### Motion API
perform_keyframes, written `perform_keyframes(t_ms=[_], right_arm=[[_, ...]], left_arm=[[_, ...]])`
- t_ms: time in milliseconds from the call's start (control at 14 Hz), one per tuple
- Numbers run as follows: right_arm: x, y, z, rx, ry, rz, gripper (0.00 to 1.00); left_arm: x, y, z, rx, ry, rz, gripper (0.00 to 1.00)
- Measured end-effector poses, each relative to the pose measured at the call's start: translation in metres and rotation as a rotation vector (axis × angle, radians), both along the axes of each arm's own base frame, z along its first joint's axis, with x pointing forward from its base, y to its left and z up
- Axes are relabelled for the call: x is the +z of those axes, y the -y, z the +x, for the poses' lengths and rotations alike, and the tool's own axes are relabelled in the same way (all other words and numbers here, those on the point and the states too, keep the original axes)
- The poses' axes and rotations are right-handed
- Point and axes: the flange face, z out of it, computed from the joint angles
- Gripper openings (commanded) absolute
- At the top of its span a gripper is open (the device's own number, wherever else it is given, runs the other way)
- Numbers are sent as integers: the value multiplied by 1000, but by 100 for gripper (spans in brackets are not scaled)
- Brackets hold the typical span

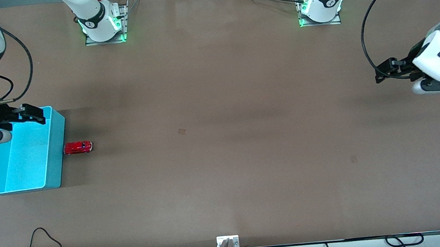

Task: Wind red beetle toy and store in blue box
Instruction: 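Lower the right gripper over the red car beside the blue box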

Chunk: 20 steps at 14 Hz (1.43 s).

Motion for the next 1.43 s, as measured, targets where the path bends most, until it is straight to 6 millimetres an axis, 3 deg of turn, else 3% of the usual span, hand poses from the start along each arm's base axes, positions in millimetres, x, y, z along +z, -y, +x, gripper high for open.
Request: perform_keyframes(t_ms=[286,500,857,1429], right_arm=[[-45,0,22,185,-9,2,100],[-87,6,35,379,-21,7,100],[-177,40,9,821,-102,67,100],[-244,42,-3,1242,-82,77,100]], left_arm=[[-1,-2,-13,7,79,2,100],[-6,11,-27,-23,95,17,100],[-6,4,-31,-10,84,20,100],[-2,13,-38,-28,46,22,100]])
